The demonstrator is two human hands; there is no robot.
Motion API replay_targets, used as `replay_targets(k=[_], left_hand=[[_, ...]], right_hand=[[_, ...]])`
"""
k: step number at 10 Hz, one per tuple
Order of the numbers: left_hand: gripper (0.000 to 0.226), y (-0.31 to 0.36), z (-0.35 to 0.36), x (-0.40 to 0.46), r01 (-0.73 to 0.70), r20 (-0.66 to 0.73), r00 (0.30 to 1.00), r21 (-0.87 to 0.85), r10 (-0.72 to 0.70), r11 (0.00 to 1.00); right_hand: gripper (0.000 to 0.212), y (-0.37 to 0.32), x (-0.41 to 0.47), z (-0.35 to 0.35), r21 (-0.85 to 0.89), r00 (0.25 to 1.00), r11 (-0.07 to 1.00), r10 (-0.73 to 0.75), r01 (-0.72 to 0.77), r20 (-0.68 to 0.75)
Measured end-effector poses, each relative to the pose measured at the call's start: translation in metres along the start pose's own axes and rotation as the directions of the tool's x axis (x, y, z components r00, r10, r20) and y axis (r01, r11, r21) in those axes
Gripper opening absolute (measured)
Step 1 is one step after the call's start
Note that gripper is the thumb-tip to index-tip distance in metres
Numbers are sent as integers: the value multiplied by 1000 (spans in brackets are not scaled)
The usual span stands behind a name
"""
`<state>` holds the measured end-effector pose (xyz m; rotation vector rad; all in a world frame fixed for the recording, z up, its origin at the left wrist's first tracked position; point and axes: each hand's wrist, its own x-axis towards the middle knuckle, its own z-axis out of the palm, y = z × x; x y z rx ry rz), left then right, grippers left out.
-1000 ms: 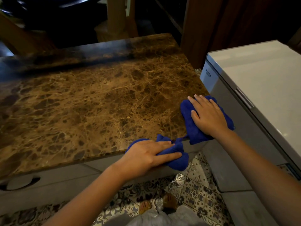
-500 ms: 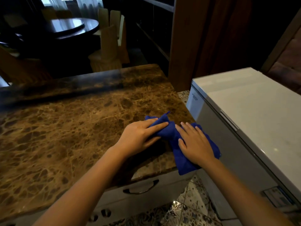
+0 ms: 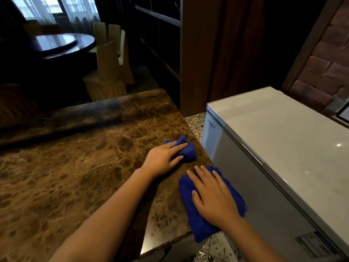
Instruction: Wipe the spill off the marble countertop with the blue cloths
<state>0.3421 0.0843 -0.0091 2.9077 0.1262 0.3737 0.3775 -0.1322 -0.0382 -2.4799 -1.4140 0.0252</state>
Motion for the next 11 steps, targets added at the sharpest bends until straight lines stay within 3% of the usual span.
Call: replay_targets(k=[2,3,5,6,10,11], left_hand=[[53,5,18,30,-12,85,996,-20,14,1000],[56,9,25,40,-50,224,974,25,43,998],[55,-2,22,28,-20,183,983,47,11,999],[53,-7,22,22,-17,277,961,46,3,999],[57,13,19,22,115,239,963,69,-128,991],[58,6,9,-3,243,76,966,54,-246,969]], right_hand=[[57,-1,0,-2,32,1000,999,3,-4,19],[56,-2,0,-4,35,1000,999,5,-6,19],[56,-3,-1,-5,40,1000,999,-1,0,22],[56,-3,-1,-6,46,1000,999,1,-2,21],[56,-9,-2,-11,30,1000,1000,-10,11,-13],[56,-6,-1,-10,17,1000,1000,-9,9,3]])
